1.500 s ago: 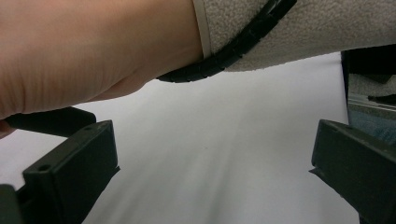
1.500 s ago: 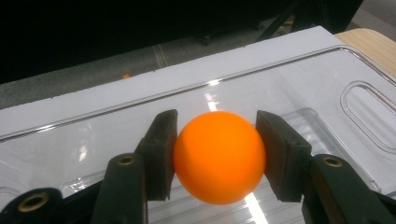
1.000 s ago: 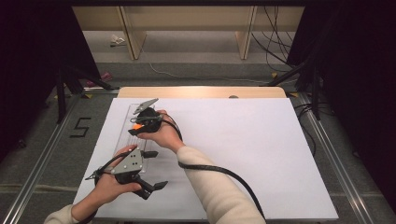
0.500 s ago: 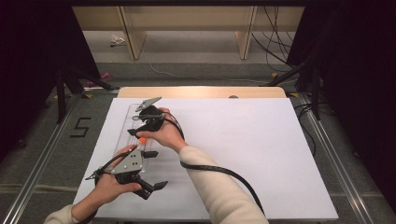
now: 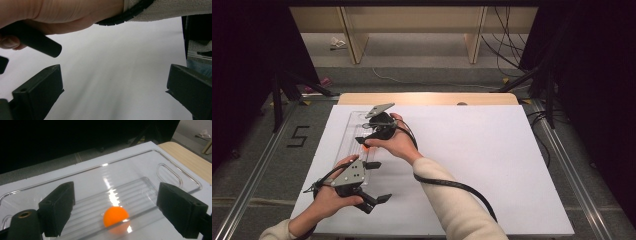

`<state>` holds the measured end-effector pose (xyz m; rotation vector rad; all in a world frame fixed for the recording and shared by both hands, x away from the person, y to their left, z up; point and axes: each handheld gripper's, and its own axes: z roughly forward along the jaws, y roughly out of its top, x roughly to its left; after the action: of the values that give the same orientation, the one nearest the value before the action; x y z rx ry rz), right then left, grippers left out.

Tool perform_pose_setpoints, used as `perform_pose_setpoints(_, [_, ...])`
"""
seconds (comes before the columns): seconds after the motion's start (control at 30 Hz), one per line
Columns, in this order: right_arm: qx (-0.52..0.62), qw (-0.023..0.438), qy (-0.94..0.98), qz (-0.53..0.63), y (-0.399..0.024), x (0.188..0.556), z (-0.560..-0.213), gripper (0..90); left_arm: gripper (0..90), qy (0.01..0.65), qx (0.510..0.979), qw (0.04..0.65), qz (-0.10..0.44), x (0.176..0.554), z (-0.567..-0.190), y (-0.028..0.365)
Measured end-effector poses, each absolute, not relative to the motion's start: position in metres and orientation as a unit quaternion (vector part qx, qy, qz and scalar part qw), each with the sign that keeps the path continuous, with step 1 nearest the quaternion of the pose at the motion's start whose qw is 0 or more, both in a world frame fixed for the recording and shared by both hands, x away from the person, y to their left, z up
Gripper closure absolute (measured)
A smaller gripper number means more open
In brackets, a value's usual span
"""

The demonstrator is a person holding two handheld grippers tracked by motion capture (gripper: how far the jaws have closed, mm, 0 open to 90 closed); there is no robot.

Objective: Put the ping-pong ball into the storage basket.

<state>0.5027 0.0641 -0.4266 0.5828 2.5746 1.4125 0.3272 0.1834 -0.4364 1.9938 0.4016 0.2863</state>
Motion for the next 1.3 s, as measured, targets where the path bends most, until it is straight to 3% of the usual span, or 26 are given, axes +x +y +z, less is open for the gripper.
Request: perform_pose_setpoints(1.3, [0.250,0.105,0.840,0.470,-0.046,0.481,-0.421,16.2,0.0,0.168,0.830,0.518,0.121,0.328,-0.436,0.184])
